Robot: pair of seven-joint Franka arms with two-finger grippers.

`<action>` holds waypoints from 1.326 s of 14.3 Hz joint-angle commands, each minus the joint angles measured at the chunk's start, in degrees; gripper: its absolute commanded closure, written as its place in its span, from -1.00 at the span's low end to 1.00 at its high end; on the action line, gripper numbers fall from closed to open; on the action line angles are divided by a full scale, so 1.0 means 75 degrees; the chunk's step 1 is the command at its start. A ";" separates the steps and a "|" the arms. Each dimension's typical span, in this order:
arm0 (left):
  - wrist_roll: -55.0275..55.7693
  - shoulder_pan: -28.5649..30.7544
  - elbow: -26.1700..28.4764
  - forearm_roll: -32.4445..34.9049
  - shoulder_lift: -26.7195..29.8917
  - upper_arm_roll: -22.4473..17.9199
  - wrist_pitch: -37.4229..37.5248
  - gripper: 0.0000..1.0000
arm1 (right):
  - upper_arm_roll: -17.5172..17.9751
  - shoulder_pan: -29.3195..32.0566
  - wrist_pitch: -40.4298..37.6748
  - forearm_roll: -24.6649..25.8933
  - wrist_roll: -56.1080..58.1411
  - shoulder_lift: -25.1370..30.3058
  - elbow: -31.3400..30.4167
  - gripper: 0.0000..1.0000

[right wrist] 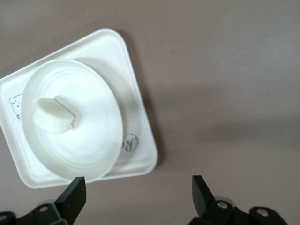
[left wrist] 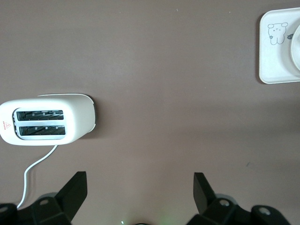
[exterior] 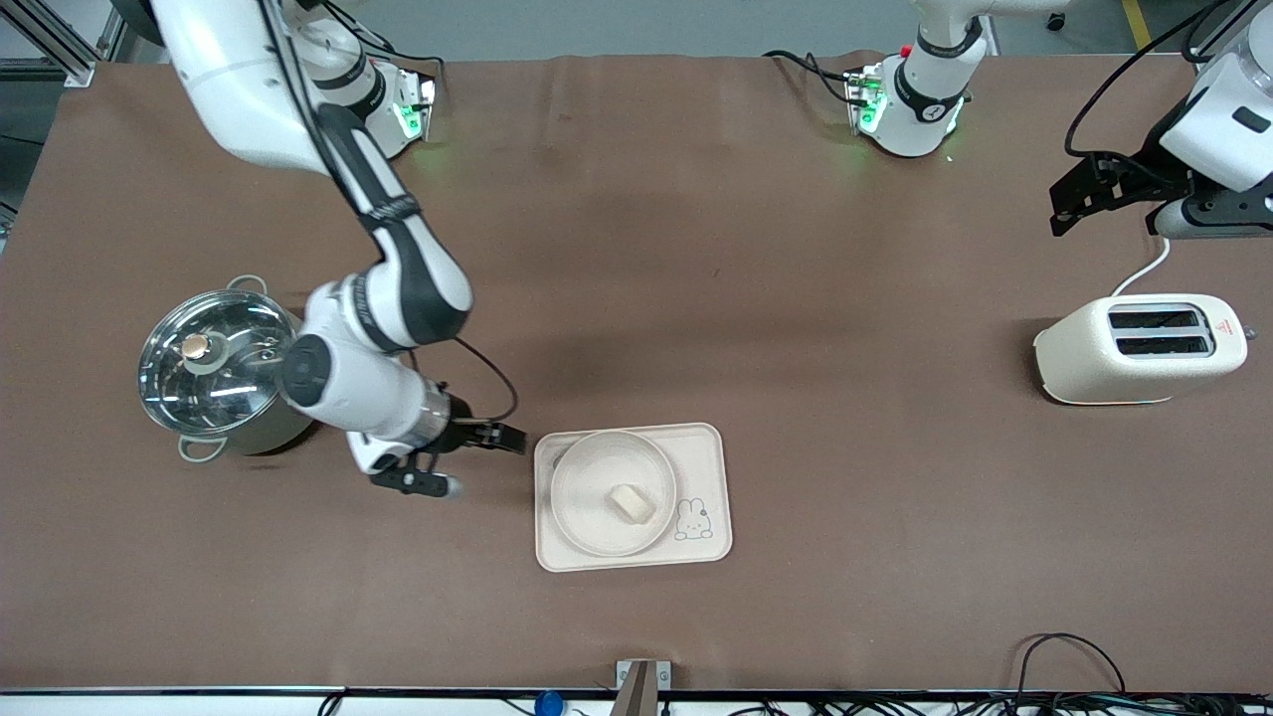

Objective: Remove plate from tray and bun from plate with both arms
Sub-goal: 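Reach the right gripper down to the rim of the white plate, then grasp the plate rim with the right gripper and lift it off the tray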

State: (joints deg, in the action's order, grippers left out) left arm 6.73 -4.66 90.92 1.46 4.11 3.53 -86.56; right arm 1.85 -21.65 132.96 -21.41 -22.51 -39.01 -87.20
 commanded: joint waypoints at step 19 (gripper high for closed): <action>-0.0159 0.0118 -0.0251 -0.0054 -0.0102 -0.0002 0.0198 -1.00 | 0.0161 -0.0396 0.1116 -0.0227 0.0807 -0.1295 0.0967 0.99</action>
State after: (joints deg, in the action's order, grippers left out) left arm 6.73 -4.15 90.65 1.46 3.97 3.39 -86.45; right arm 1.63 -25.80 142.07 -21.55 -21.53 -53.52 -74.77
